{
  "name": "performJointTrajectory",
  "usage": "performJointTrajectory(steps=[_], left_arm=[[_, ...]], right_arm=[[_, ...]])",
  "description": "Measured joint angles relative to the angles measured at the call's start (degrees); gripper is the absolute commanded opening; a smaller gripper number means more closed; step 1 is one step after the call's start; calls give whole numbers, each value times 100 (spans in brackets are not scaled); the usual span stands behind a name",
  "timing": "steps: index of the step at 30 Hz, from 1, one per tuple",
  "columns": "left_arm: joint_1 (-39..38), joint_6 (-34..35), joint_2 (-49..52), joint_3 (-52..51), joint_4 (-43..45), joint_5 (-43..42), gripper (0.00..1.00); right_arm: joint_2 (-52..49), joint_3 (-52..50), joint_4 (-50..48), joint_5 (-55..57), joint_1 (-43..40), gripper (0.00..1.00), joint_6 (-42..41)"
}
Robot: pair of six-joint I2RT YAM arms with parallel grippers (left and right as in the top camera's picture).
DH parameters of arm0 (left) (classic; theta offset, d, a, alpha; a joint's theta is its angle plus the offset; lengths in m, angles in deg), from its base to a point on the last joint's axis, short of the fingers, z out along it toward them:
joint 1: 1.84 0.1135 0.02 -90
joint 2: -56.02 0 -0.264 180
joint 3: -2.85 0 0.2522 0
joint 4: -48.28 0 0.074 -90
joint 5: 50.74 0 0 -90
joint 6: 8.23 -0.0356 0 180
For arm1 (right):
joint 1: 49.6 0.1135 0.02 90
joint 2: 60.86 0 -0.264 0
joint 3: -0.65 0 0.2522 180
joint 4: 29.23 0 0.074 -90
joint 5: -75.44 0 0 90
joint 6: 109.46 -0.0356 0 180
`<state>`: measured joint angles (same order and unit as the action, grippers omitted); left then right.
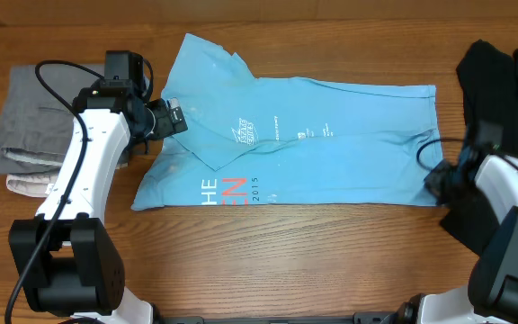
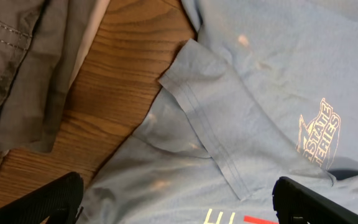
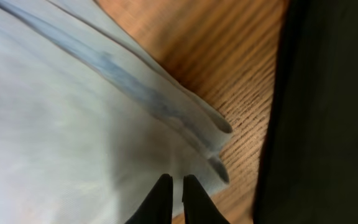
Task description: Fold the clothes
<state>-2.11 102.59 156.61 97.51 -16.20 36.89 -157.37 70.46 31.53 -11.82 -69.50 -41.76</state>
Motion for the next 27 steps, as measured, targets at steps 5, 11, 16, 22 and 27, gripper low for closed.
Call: performJointTrajectory(steps=[5,11,16,22,27], left_arm=[[0,0,0,0,0,-2,100],[0,0,0,0,0,-2,100],[0,0,0,0,2,-2,100],[0,0,0,0,2,-2,100],[0,0,0,0,2,0,100]], right_arm=[[15,1309,203,-479,0,5,111],[-28,1473,-68,-772,0,4,271],[-553,1473,-289,-1027,2,4,407],[-1088,1473,-807,-1443,2,4,483],[-1333,1473,-1060,-1759,15,4,531]])
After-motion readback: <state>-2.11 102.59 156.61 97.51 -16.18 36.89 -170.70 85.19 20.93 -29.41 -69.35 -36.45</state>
